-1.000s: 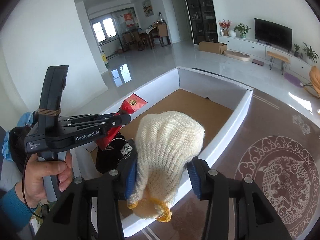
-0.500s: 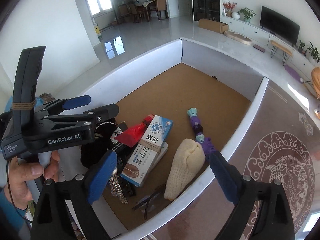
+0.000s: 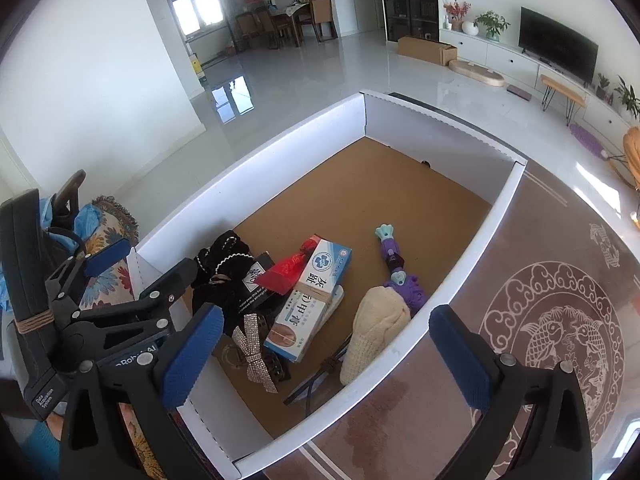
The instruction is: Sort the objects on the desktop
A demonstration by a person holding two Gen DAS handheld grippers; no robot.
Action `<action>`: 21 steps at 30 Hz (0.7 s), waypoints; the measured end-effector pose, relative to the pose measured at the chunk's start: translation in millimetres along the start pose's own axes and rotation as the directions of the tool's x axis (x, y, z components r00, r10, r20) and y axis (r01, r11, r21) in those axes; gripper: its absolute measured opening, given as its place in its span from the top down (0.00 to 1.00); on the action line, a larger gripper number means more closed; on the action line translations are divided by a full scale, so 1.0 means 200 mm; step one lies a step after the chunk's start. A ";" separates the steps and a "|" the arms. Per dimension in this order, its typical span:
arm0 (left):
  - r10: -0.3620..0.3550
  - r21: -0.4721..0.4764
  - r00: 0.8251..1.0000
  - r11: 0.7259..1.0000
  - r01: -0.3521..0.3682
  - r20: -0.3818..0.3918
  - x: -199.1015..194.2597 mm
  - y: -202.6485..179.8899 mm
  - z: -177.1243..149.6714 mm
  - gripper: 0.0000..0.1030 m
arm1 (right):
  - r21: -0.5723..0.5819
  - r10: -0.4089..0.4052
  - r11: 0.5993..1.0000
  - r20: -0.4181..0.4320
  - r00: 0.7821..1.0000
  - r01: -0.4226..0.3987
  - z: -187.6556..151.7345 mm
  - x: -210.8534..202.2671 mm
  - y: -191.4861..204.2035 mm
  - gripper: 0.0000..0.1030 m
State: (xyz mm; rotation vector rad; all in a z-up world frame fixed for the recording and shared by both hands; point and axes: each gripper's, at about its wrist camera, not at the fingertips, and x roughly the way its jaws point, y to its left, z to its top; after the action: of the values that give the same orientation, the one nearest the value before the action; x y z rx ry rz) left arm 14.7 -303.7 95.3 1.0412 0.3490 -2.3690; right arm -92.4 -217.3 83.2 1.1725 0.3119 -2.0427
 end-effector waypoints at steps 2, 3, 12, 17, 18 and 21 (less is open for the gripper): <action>0.015 0.012 1.000 1.000 -0.015 0.001 -0.01 0.00 0.00 0.07 | -0.016 -0.035 0.999 -0.007 0.999 0.035 0.00 0.01 0.02 0.00; 0.015 0.025 1.000 1.000 -0.015 0.002 -0.02 -0.01 0.01 0.07 | -0.023 -0.037 0.999 -0.014 0.999 0.036 0.00 0.02 0.03 0.00; 0.051 0.016 0.999 0.999 -0.051 0.018 -0.06 0.01 0.00 0.07 | -0.081 -0.061 0.995 -0.057 0.997 0.056 0.03 0.06 0.11 0.00; 0.059 0.039 0.998 0.997 -0.060 0.024 -0.07 -0.01 -0.01 0.07 | -0.064 -0.080 0.995 -0.053 0.995 0.076 0.03 0.06 0.09 0.00; 0.058 0.045 0.998 0.997 -0.059 0.021 -0.06 -0.02 -0.02 0.07 | -0.061 -0.084 0.995 -0.053 0.995 0.080 0.03 0.06 0.08 0.00; 0.045 0.056 0.999 0.997 -0.045 0.009 -0.05 -0.03 -0.02 0.07 | -0.050 -0.091 0.995 -0.053 0.994 0.088 0.02 0.07 0.06 0.00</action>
State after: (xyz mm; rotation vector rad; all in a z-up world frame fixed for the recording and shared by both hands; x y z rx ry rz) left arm 19.5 -293.2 100.5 1.0543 0.2551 -2.3538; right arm -90.3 -234.9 75.7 1.2070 0.4456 -2.0705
